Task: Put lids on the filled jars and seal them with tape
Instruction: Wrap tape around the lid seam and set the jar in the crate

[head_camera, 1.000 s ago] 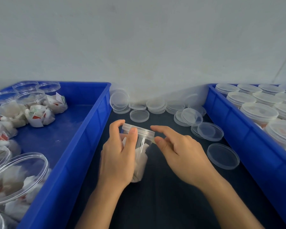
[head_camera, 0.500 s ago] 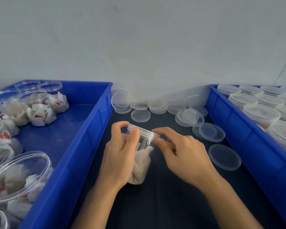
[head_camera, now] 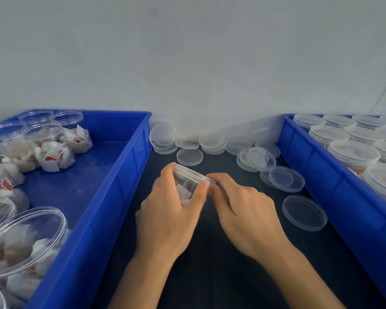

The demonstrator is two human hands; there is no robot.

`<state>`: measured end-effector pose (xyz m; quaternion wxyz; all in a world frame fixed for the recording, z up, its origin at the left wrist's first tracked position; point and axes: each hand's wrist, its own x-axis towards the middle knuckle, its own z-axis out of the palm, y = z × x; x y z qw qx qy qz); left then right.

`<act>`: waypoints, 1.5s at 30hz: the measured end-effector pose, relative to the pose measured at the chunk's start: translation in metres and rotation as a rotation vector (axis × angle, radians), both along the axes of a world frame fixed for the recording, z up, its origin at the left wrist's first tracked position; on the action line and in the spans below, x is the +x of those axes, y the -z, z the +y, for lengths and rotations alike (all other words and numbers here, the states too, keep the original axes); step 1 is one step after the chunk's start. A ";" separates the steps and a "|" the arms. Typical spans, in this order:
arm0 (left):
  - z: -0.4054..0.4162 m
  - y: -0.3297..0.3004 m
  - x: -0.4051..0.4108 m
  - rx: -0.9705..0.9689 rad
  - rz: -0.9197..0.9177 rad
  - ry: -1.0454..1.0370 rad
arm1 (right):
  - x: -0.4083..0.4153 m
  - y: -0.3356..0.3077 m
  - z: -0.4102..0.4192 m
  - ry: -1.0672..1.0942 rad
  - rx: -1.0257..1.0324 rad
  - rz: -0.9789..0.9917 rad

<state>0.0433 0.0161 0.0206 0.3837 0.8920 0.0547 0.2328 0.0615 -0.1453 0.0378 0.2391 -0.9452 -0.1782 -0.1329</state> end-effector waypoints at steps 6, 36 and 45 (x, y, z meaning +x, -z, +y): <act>0.007 0.000 0.002 -0.100 0.031 -0.021 | 0.003 0.002 -0.002 -0.025 0.007 0.073; 0.010 0.009 0.001 -0.529 -0.027 0.255 | 0.007 0.001 -0.013 -0.077 -0.008 0.155; 0.001 0.007 -0.004 -0.051 -0.208 -0.062 | 0.002 0.002 -0.006 -0.029 -0.017 0.063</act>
